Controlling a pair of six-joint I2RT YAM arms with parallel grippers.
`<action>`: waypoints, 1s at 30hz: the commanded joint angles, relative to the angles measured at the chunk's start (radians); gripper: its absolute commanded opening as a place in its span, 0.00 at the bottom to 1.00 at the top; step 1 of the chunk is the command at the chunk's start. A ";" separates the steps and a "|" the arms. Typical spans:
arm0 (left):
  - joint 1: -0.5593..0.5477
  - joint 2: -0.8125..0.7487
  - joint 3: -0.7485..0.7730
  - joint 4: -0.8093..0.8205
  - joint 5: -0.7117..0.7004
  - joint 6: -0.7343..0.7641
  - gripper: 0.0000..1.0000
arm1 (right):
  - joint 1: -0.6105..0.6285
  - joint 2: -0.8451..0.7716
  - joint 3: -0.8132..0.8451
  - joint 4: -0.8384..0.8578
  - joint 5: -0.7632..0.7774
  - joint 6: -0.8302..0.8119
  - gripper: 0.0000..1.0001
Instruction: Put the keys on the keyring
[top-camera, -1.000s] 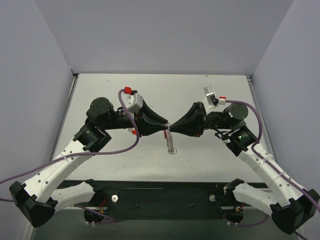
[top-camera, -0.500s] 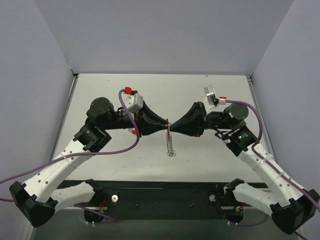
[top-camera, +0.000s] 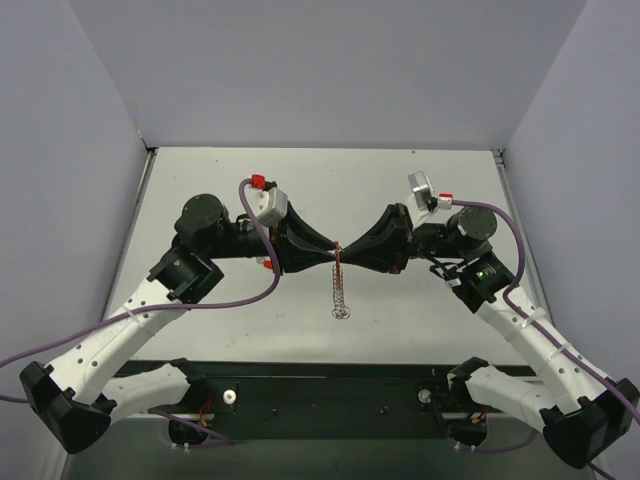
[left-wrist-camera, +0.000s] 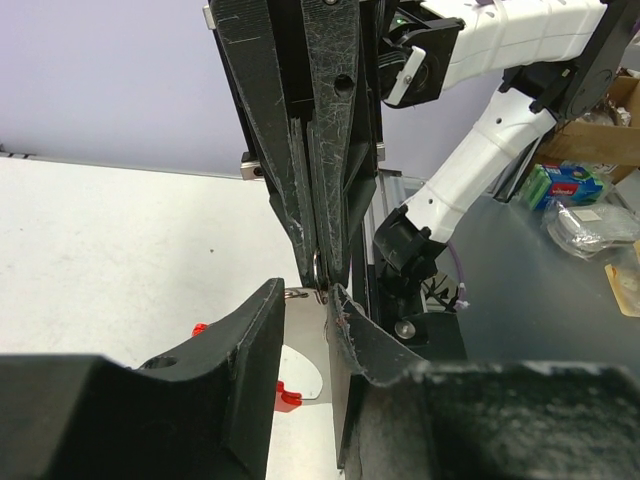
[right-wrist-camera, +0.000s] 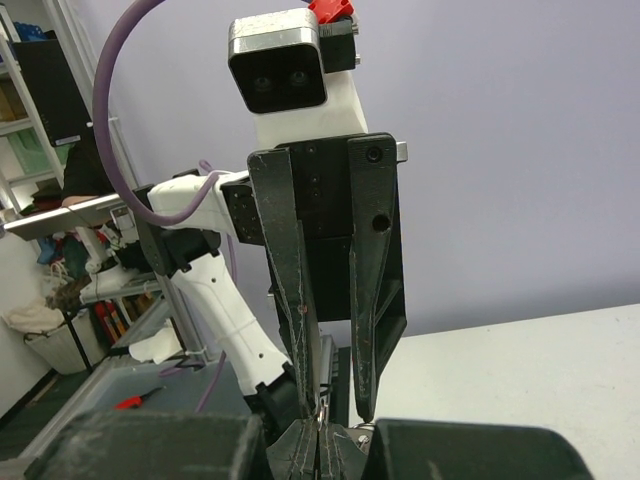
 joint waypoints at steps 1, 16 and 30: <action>-0.001 0.009 0.025 0.024 0.023 0.004 0.34 | 0.005 -0.019 0.015 0.106 -0.004 -0.016 0.00; -0.005 0.035 0.043 0.042 0.021 -0.010 0.30 | 0.006 -0.011 0.020 0.106 -0.015 -0.007 0.00; -0.005 0.032 0.040 0.080 0.033 -0.038 0.00 | 0.009 -0.025 0.006 0.083 0.010 -0.024 0.17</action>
